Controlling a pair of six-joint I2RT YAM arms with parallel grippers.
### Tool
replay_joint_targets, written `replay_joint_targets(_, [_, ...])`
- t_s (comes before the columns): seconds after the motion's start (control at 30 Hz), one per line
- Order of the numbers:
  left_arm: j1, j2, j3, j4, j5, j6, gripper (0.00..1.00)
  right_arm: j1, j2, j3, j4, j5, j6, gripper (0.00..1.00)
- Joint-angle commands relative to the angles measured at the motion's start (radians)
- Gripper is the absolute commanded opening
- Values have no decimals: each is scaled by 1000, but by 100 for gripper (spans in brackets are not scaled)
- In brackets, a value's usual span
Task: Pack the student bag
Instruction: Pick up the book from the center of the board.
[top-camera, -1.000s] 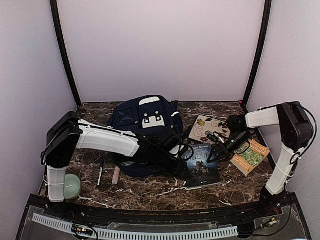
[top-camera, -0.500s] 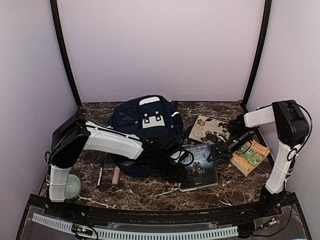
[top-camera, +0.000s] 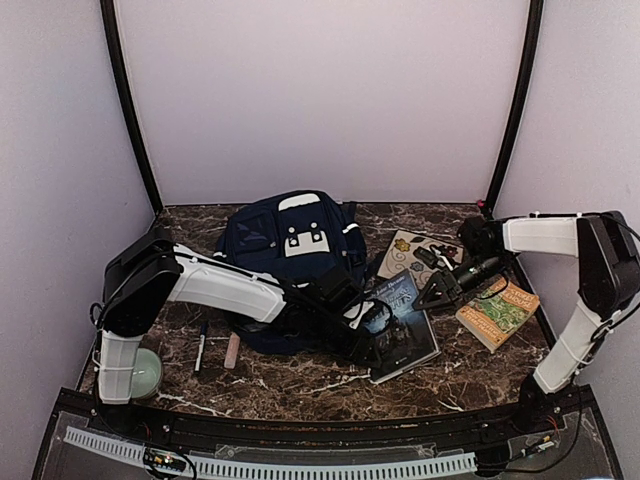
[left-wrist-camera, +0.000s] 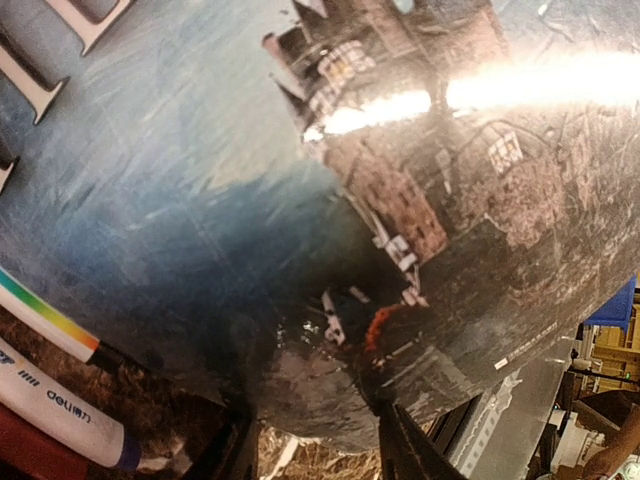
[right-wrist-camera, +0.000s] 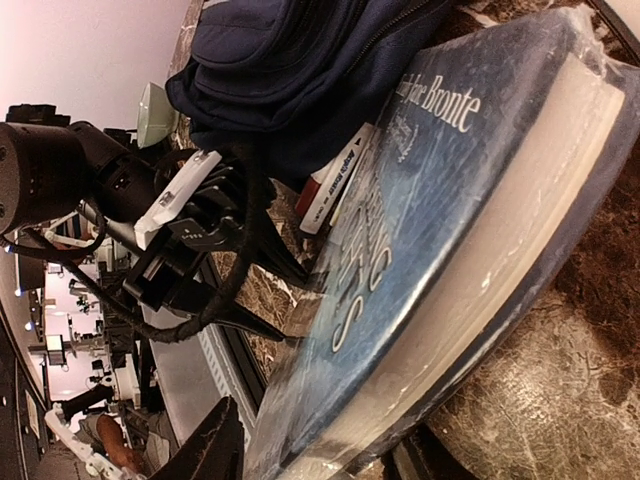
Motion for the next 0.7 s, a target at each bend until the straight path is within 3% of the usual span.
replay_joint_targets(0.0, [-8, -55, -20, 84, 6, 26, 44, 10, 20, 4, 47, 2, 49, 46])
replay_joint_targets(0.37, [-8, -53, -21, 96, -4, 27, 45, 33, 107, 45, 29, 25, 48, 44])
replay_joint_targets(0.5, [-8, -54, -22, 95, -8, 32, 45, 32, 108, 47, 31, 25, 48, 22])
replay_joint_targets(0.67, [-7, -74, -21, 79, -1, 58, 46, 21, 60, 46, 20, 44, 39, 12])
